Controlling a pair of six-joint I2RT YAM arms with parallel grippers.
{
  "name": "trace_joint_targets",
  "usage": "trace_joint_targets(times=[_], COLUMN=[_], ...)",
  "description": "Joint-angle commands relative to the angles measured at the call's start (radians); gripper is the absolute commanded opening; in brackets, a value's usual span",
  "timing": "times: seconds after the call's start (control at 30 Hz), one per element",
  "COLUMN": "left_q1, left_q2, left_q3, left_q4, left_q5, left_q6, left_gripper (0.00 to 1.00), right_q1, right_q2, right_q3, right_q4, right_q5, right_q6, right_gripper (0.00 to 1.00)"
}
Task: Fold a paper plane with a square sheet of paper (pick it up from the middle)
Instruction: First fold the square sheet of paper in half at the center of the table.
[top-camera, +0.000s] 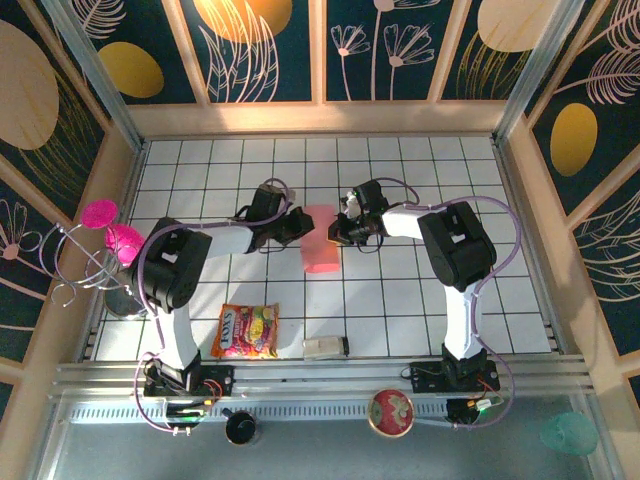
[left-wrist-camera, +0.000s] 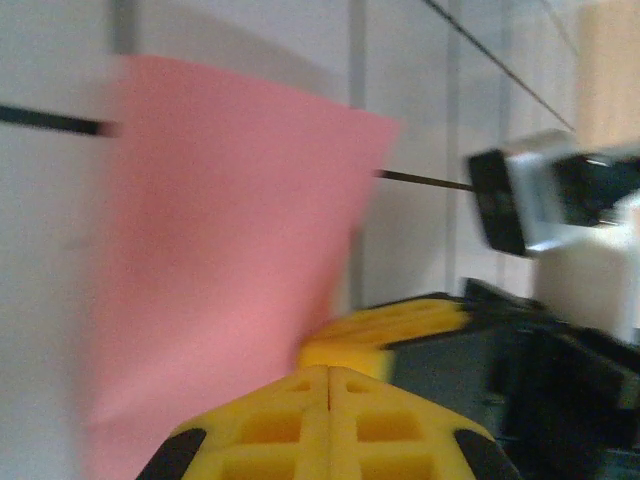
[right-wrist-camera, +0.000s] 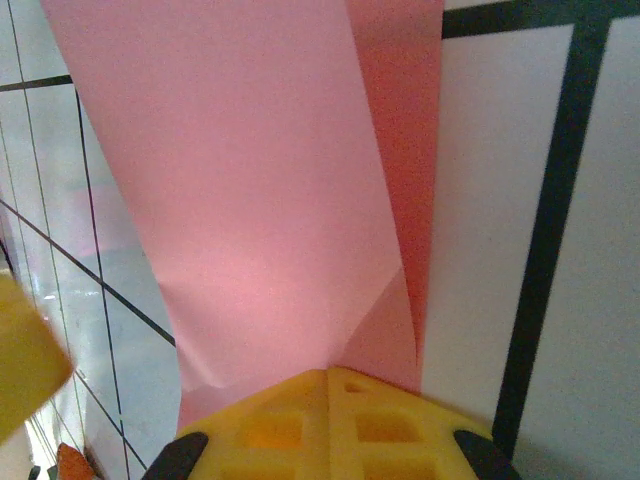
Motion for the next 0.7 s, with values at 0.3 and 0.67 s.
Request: trace_joint_targets(times=[0.3, 0.67], left_q1=[0.019, 0.183], left_q2=[0.168, 0.112], left_q3=[0.116, 0.036], left_q4=[-0.127, -0.169], left_q5=[-0.095, -0.111], left_q6=[0.050, 0.123], left_gripper=[0.00, 0.00], right_q1=[0.007, 0.007], right_q2=[0.168, 0.165], right_q3=[-0.097, -0.097], right_q4=[-0.217, -0.224], right_q5=[0.299, 0.321], right_q6=[-0.037, -0.046], right_gripper=[0.00, 0.00])
